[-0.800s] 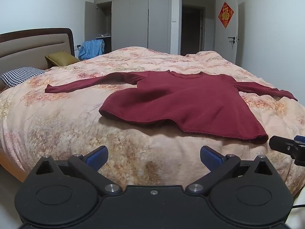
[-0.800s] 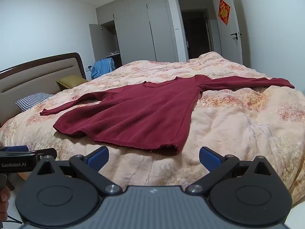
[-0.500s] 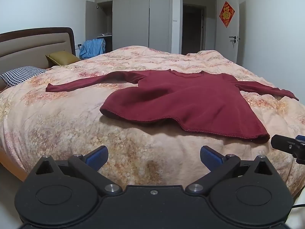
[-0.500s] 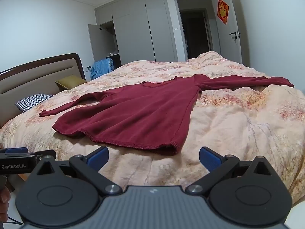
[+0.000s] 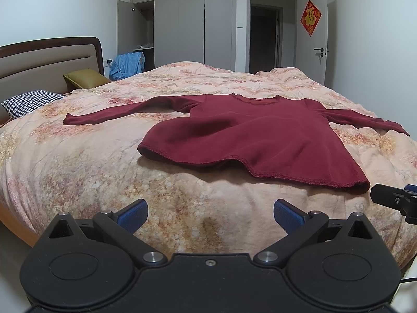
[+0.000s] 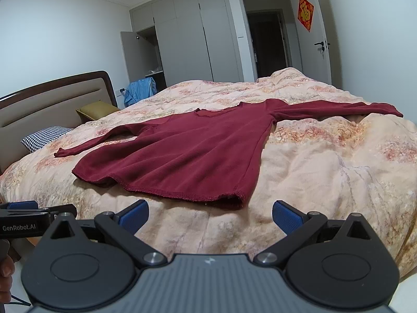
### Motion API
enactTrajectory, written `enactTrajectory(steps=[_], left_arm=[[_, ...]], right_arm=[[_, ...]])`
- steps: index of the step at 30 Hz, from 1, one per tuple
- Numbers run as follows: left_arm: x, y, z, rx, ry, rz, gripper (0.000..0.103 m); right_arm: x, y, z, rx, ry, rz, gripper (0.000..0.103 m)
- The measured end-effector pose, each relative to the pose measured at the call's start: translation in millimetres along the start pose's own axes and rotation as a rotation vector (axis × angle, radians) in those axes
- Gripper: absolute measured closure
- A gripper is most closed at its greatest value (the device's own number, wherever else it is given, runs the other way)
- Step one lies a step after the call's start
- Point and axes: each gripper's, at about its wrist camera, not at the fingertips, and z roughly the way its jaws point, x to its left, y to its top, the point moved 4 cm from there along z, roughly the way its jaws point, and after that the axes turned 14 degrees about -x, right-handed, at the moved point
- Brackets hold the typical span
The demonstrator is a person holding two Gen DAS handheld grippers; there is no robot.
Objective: Fold small clothes
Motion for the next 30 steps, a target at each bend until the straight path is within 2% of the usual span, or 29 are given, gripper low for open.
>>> enactTrajectory(steps=[30], left_arm=[[0.0, 2.0, -4.7, -0.006, 0.007, 0.008, 0.001]], right_arm=[[-0.6, 0.5, -0.6, 0.002, 0.003, 0.003, 0.0]])
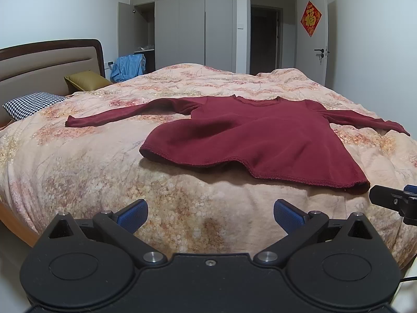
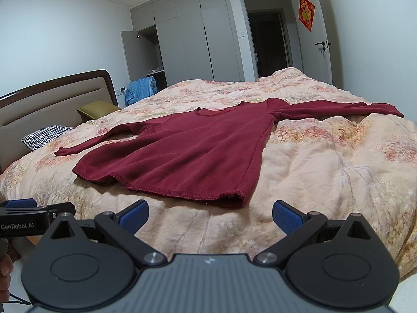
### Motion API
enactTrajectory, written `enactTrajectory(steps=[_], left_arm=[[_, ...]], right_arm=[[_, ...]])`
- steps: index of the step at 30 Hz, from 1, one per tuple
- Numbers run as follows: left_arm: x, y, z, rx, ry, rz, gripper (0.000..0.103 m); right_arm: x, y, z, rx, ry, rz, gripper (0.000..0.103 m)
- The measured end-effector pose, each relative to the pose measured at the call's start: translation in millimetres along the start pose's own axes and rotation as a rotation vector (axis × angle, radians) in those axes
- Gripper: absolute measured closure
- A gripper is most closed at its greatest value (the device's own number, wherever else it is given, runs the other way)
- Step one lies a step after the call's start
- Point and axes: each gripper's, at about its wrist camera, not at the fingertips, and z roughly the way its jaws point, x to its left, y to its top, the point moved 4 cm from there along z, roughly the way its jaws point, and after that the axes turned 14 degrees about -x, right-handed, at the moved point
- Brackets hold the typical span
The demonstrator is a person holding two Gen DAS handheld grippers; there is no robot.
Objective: Fold small clothes
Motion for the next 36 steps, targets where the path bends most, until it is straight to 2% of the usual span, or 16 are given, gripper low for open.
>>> enactTrajectory(steps=[27, 36], left_arm=[[1, 2, -1, 0.002, 0.004, 0.004, 0.001], [-4, 7, 16, 0.035, 0.007, 0.039, 0.001]], right_arm=[[0, 0, 0, 0.004, 0.002, 0.005, 0.0], [-8, 1, 6, 0.01, -0.004, 0.03, 0.0]])
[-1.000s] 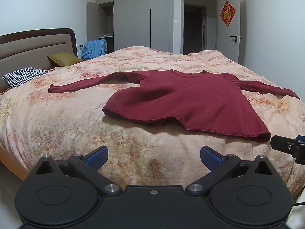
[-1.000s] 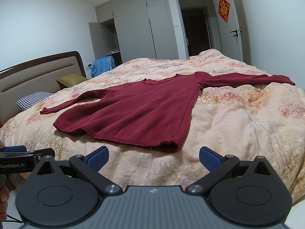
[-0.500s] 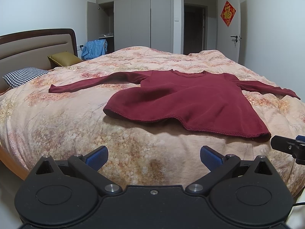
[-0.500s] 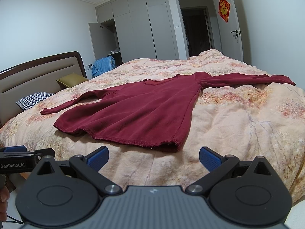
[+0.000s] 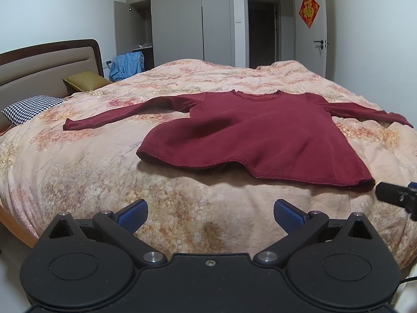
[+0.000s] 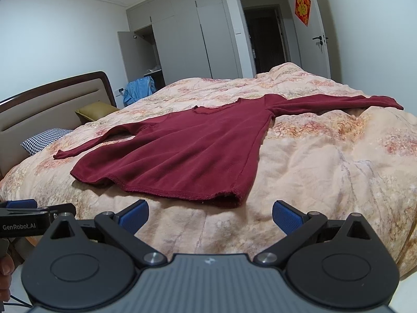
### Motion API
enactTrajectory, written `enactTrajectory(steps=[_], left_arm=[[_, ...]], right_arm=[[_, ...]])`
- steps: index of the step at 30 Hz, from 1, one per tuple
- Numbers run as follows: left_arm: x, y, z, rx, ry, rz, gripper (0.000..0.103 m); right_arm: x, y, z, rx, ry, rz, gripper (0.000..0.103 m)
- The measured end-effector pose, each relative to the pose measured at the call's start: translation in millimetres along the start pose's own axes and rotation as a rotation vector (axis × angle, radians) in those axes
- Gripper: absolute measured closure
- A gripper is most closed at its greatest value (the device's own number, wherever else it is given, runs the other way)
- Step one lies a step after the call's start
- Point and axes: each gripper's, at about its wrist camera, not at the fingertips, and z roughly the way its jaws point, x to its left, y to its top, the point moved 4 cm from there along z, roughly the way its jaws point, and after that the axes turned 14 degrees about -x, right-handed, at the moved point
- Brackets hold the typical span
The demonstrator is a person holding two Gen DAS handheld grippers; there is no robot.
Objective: Fold small clothes
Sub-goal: 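Grasp the sweater sleeve cuff with the right gripper and lift it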
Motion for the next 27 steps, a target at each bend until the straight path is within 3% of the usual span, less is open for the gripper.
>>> enactTrajectory(steps=[6, 10, 15, 20, 27], left_arm=[[-4, 23, 29, 0.013, 0.019, 0.005, 0.001], [-23, 47, 55, 0.017, -0.013, -0.01, 0.001], [-69, 74, 86, 0.012, -0.132, -0.023, 0.001], [-125, 90, 114, 0.033, -0.263, 0.013, 0.001], [-188, 73, 140, 0.119, -0.398, 0.051, 0.001]], right_arm=[[-30, 14, 20, -0.029, 0.001, 0.027, 0.0], [-64, 23, 41, -0.033, -0.019, 0.049, 0.0], [-122, 38, 66, -0.002, -0.027, 0.142, 0.0], [-198, 67, 94, 0.009, -0.138, 0.191, 0.0], [-311, 109, 137, -0.035, -0.24, 0.277, 0.0]])
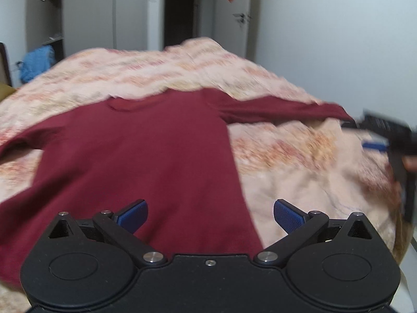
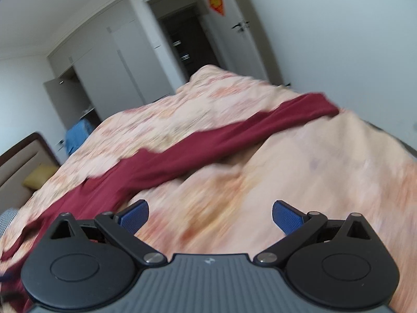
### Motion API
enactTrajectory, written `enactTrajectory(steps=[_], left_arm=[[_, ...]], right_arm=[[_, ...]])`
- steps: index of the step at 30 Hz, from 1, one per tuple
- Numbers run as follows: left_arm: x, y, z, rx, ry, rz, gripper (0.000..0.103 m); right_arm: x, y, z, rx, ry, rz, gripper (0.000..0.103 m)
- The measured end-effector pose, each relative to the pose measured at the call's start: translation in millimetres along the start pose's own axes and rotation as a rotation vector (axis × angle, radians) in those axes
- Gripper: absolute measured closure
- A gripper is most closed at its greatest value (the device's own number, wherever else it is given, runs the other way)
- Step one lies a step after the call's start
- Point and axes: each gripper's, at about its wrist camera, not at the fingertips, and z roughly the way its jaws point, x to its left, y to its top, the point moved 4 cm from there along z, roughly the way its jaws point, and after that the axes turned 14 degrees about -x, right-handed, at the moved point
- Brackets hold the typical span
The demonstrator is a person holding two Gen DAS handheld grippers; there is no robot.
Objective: Fold small clothes
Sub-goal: 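Grasp the sweater sleeve cuff with the right gripper and lift it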
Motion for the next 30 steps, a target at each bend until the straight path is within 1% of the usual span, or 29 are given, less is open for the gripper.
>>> enactTrajectory(steps=[2, 4, 6, 8, 10, 11, 12, 13, 14, 16, 17, 18, 19, 20, 21, 22, 24, 25, 28, 30], left_arm=[[-8, 1, 12, 0.01, -0.005, 0.023, 0.001], [-11, 6, 23, 0.013, 0.01, 0.033, 0.001], [-7, 14, 35, 0.024, 0.045, 0.014, 0.001], [1, 23, 46, 0.028, 0.09, -0.023, 0.001], [11, 32, 58, 0.041, 0.135, -0.046, 0.001], [16, 38, 64, 0.043, 0.152, -0.051, 0.001], [20, 44, 70, 0.036, 0.163, -0.051, 0.001], [24, 51, 75, 0.021, 0.17, -0.05, 0.001], [29, 57, 80, 0.007, 0.18, -0.049, 0.001], [40, 69, 91, -0.006, 0.21, -0.05, 0.001], [46, 74, 97, -0.008, 0.224, -0.054, 0.001], [51, 79, 102, -0.01, 0.239, -0.062, 0.001], [57, 82, 107, -0.015, 0.257, -0.073, 0.001], [63, 86, 111, -0.019, 0.274, -0.083, 0.001], [68, 89, 116, -0.025, 0.296, -0.089, 0.001], [73, 91, 119, -0.035, 0.322, -0.095, 0.001], [82, 96, 125, -0.043, 0.356, -0.122, 0.001], [87, 98, 126, -0.047, 0.359, -0.146, 0.001], [99, 105, 127, -0.068, 0.347, -0.21, 0.001], [105, 110, 125, -0.087, 0.344, -0.215, 0.001]], right_arm=[[-22, 16, 22, -0.008, -0.03, 0.046, 0.0], [-45, 29, 41, -0.021, -0.054, 0.126, 0.0], [-68, 41, 59, -0.045, -0.099, 0.199, 0.0], [-87, 50, 78, -0.069, -0.157, 0.255, 0.003], [-104, 57, 99, -0.08, -0.203, 0.311, 0.013], [-111, 60, 108, -0.083, -0.23, 0.331, 0.015], [-118, 63, 117, -0.089, -0.256, 0.343, 0.019], [-123, 65, 125, -0.094, -0.282, 0.347, 0.026], [-128, 66, 134, -0.097, -0.312, 0.349, 0.029], [-137, 66, 148, -0.096, -0.353, 0.364, 0.042], [-141, 66, 156, -0.096, -0.369, 0.374, 0.046], [-145, 66, 162, -0.098, -0.386, 0.379, 0.056], [-148, 67, 167, -0.099, -0.399, 0.376, 0.07], [-149, 67, 168, -0.099, -0.414, 0.364, 0.079], [-150, 68, 170, -0.098, -0.433, 0.347, 0.092], [-149, 69, 169, -0.103, -0.438, 0.335, 0.097], [-143, 75, 164, -0.14, -0.423, 0.312, 0.099], [-136, 79, 162, -0.165, -0.417, 0.278, 0.099], [-100, 100, 150, -0.226, -0.371, 0.141, 0.1], [-68, 115, 150, -0.258, -0.308, 0.06, 0.1]])
